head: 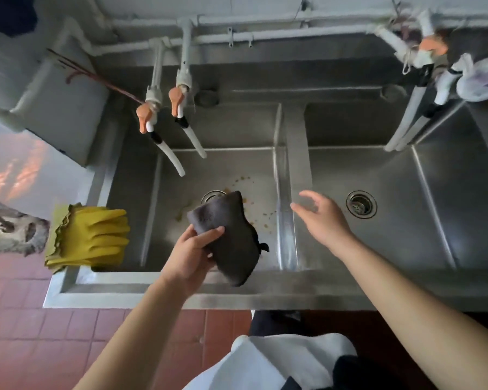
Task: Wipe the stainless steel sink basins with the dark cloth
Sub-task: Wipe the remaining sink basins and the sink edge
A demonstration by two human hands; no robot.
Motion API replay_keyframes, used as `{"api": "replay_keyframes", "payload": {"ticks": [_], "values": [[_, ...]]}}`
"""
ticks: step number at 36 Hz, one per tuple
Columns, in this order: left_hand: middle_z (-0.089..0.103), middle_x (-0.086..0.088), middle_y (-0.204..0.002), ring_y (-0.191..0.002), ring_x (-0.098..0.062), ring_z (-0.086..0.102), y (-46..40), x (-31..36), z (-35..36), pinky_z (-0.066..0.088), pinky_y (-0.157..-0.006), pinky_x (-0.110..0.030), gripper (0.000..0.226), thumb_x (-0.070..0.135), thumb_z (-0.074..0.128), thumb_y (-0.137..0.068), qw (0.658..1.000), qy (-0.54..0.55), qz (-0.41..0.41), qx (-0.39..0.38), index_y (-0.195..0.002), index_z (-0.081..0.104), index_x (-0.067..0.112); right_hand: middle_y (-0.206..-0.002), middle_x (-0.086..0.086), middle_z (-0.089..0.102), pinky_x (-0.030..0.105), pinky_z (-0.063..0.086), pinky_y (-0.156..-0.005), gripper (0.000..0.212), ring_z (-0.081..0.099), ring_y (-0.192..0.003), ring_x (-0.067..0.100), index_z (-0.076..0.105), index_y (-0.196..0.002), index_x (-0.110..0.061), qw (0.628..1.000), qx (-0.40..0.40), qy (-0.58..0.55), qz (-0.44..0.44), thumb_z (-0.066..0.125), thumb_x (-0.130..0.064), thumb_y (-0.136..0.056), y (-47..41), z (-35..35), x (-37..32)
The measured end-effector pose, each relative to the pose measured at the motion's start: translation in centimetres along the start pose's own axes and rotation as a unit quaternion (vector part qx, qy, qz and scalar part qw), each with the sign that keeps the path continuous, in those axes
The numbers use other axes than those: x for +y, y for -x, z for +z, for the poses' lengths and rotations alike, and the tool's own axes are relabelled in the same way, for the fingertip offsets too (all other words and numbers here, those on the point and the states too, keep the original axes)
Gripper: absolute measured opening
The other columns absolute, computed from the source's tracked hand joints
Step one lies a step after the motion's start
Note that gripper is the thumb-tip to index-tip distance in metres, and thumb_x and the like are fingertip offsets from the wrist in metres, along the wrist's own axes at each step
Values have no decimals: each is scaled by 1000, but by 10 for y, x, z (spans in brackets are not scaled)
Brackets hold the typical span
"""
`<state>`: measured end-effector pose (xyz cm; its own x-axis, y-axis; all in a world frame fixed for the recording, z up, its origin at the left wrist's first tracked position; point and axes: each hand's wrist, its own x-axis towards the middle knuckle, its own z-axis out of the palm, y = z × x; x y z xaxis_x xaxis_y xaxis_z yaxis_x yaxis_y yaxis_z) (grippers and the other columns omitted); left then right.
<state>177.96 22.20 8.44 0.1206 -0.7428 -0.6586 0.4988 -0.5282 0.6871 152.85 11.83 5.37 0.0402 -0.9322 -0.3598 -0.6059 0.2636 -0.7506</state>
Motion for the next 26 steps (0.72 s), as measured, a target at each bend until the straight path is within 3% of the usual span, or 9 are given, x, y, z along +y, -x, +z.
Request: {"api": "replay_keyframes", "payload": {"ticks": [4,8,11,15,17,19,23,25,26], "values": [[75,-7,-103,-82,-18,73,-46,16,-10,57,-62,-31,38,21,74,-77,998,5,-24,61,-114,68,18,-153,4,39,44,33,-114,62,35,-142,24,44,-146,-22,993,8,116,4,60,-46,-91,-58,21,15],[76,-6,-104,-95,-24,71,-98,13,-18,58,-61,-32,26,18,69,-90,990,-15,-54,130,-115,67,22,-165,5,9,57,17,-118,69,5,-152,27,25,-153,-28,968,1,250,7,53,-48,-93,-108,38,17],[72,-7,-107,-97,-25,68,-141,3,-23,56,-62,-34,21,14,68,-91,980,-30,-72,185,-110,66,22,-166,3,-2,60,8,-117,74,-4,-152,27,12,-155,-30,946,11,324,-26,47,-52,-93,-145,50,12],[67,-13,-117,-107,-29,64,-208,-14,-39,54,-92,-50,27,12,67,-91,960,-63,-80,262,-117,63,17,-167,2,-4,62,2,-117,77,-8,-153,25,5,-156,-31,918,29,387,-82,43,-54,-93,-192,69,4],[67,-11,-115,-108,-29,62,-243,-15,-47,49,-102,-52,22,13,67,-90,951,-69,-68,294,-110,62,19,-167,0,-4,63,-2,-117,77,-9,-153,24,6,-157,-30,903,42,417,-96,39,-57,-93,-209,78,2],[68,-8,-110,-107,-29,62,-280,-13,-54,49,-102,-44,18,13,66,-91,942,-74,-43,323,-107,61,21,-167,1,-2,63,-4,-116,78,-9,-153,25,8,-157,-29,889,66,443,-98,34,-62,-91,-216,85,4],[63,13,-85,-98,-18,62,-339,-1,-52,41,-83,-19,23,8,58,-91,915,-152,59,368,-105,65,25,-167,6,6,64,5,-118,78,4,-153,27,12,-156,-30,894,101,419,-120,41,-60,-90,-212,81,2],[68,10,-88,-93,-15,62,-366,3,-47,35,-73,-10,26,10,54,-90,892,-247,111,362,-109,67,23,-166,7,10,64,8,-117,79,7,-153,26,14,-156,-30,898,110,410,-117,45,-57,-89,-212,81,1],[71,5,-99,-97,-16,62,-381,2,-45,37,-77,-12,29,14,52,-91,880,-299,124,348,-114,67,23,-166,7,11,63,8,-117,79,8,-153,26,16,-156,-29,898,113,409,-114,46,-56,-88,-214,81,0]]}}
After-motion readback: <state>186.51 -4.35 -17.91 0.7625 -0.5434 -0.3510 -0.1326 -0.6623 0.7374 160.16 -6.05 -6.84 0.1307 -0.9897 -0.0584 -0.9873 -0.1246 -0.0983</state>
